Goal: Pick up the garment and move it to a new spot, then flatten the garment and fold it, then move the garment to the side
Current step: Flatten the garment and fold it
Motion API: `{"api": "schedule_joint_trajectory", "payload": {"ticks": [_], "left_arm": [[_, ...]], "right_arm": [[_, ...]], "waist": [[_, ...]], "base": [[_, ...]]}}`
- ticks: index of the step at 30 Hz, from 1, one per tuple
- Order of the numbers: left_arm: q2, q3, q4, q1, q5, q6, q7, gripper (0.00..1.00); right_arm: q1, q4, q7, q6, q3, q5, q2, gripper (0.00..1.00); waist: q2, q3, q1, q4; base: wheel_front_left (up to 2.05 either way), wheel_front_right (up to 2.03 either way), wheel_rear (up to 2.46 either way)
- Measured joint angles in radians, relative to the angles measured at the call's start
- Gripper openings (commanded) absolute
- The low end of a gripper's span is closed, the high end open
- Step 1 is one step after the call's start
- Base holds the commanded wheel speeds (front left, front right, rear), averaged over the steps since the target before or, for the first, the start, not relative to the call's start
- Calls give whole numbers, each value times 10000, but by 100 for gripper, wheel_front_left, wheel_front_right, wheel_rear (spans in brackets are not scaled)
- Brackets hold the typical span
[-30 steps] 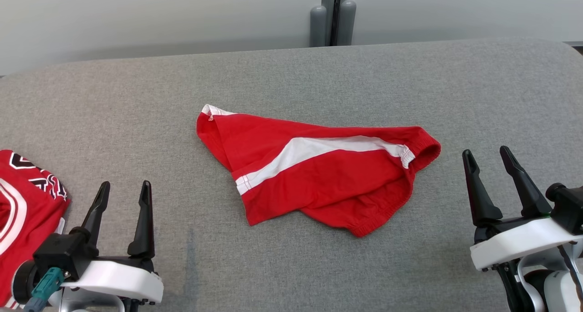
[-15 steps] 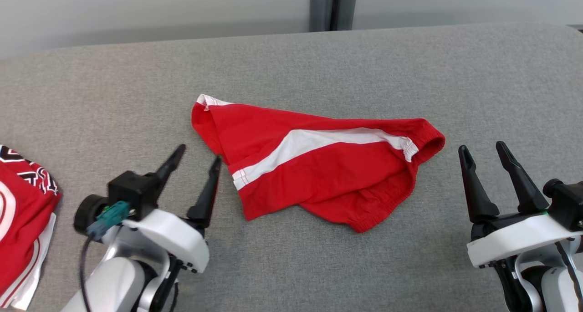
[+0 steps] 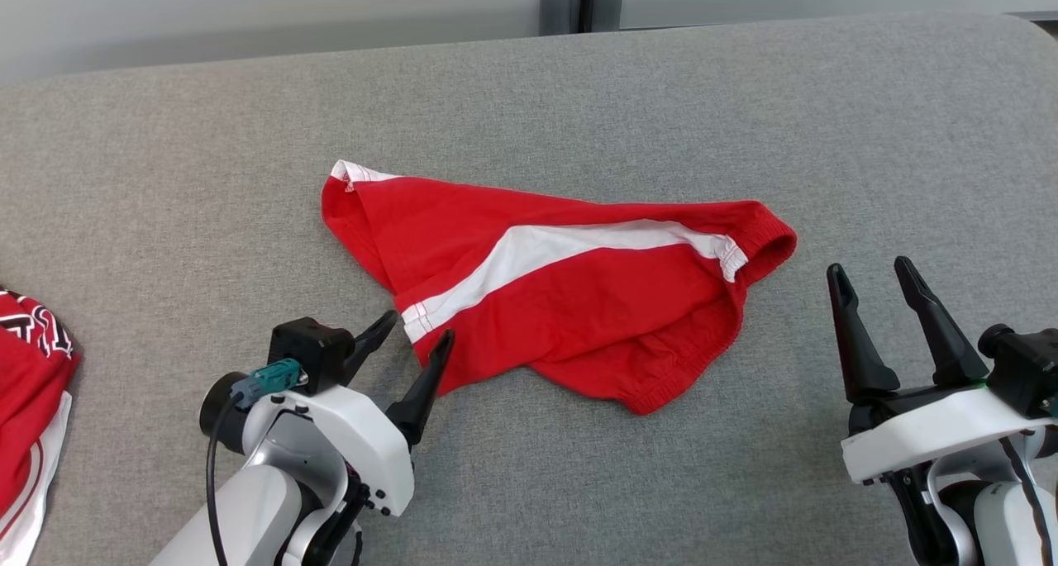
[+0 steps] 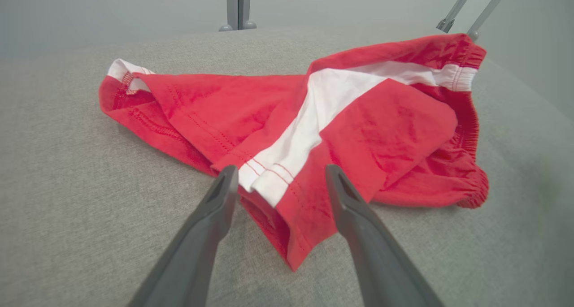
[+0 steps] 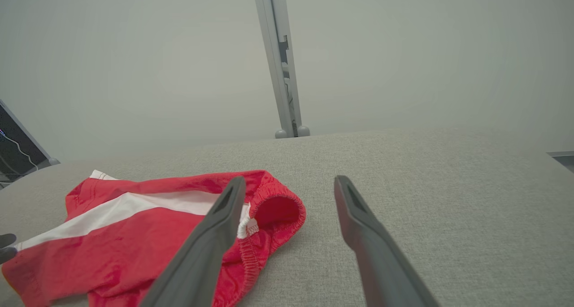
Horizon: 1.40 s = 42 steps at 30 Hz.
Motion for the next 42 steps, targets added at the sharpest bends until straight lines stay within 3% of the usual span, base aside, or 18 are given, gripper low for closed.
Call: {"api": "schedule_joint_trajectory", "payload": {"ticks": [2,3,6,7,18,22,35,36,37,38,39,42], "left_arm": [[-12,-2,58,-12,-140,-88,35,100],[-4,-13,86,-18,-140,-127,82,93],[12,-15,130,-21,-257,-226,119,15],[15,-13,142,-22,-320,-261,132,0],[105,-42,174,-122,-301,-316,63,0],[123,-84,75,-202,-213,-274,12,0],[36,-188,2,-433,-111,-259,-245,0],[31,-188,8,-439,-98,-259,-276,0],[33,-186,10,-450,-73,-259,-337,0],[27,-188,10,-475,-48,-259,-357,0],[23,-182,10,-493,-38,-255,-430,0],[15,-121,-13,-612,33,-234,-669,0]], "right_arm": [[-8,19,-31,0,4,0,12,100],[-15,29,-42,0,4,2,13,100],[-47,56,-67,0,2,2,27,100],[-47,65,-71,0,2,4,29,100],[-215,190,-107,0,-10,40,2,100],[-284,407,59,0,479,48,-130,100],[-1386,2477,-201,0,1528,640,-305,100],[-1513,2648,-259,0,1547,686,-316,79],[-1634,2790,-307,0,1576,721,-316,38],[-1722,2928,-362,0,1580,734,-337,15],[-1778,3026,-407,0,1586,786,-357,0],[-1978,3304,-537,0,1632,924,-477,0]], "waist": [[0,23,0,-14],[0,30,0,-25],[0,52,-1,-53],[0,57,0,-63],[0,72,0,-109],[0,95,0,-17],[0,508,0,464],[0,537,0,496],[0,566,0,528],[0,589,0,561],[0,616,0,591],[0,726,0,648]], "base": [[0,0,0],[0,0,0],[0,0,0],[0,0,0],[0,0,0],[0,0,0],[0,0,0],[0,0,0],[0,0,0],[0,0,0],[0,0,0],[0,0,0]]}}
